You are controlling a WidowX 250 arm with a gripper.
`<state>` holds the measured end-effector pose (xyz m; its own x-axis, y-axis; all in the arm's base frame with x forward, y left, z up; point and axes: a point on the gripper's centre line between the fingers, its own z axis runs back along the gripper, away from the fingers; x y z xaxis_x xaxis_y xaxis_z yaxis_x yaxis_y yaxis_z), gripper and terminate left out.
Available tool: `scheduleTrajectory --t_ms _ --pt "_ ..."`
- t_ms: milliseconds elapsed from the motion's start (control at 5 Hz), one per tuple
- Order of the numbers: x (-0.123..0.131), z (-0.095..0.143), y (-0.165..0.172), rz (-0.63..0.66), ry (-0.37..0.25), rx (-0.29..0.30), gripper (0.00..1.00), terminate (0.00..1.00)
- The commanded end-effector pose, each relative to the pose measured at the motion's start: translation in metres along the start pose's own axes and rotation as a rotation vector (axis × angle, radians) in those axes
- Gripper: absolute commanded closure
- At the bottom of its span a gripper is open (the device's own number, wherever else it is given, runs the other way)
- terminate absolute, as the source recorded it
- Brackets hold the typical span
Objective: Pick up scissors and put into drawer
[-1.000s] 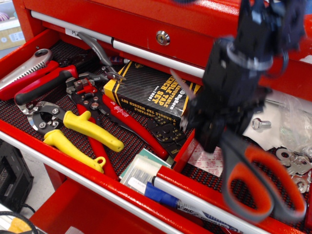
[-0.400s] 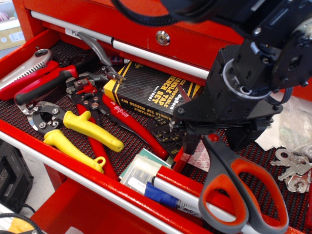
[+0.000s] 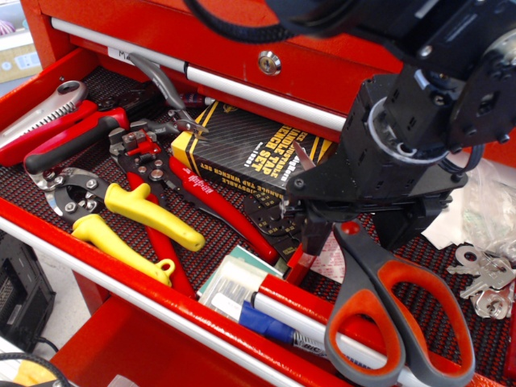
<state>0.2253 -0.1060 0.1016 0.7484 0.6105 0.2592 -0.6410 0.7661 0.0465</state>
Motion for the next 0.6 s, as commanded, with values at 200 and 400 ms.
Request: scheduleTrajectory --t_ms 200,400 --pt "0.0114 0.0057 -0.0045 -0.012 -0.013 -0.035 0.0 0.0" --pt "0.0114 0.0057 -0.0045 -0.012 -0.013 -0.035 0.0 1.0"
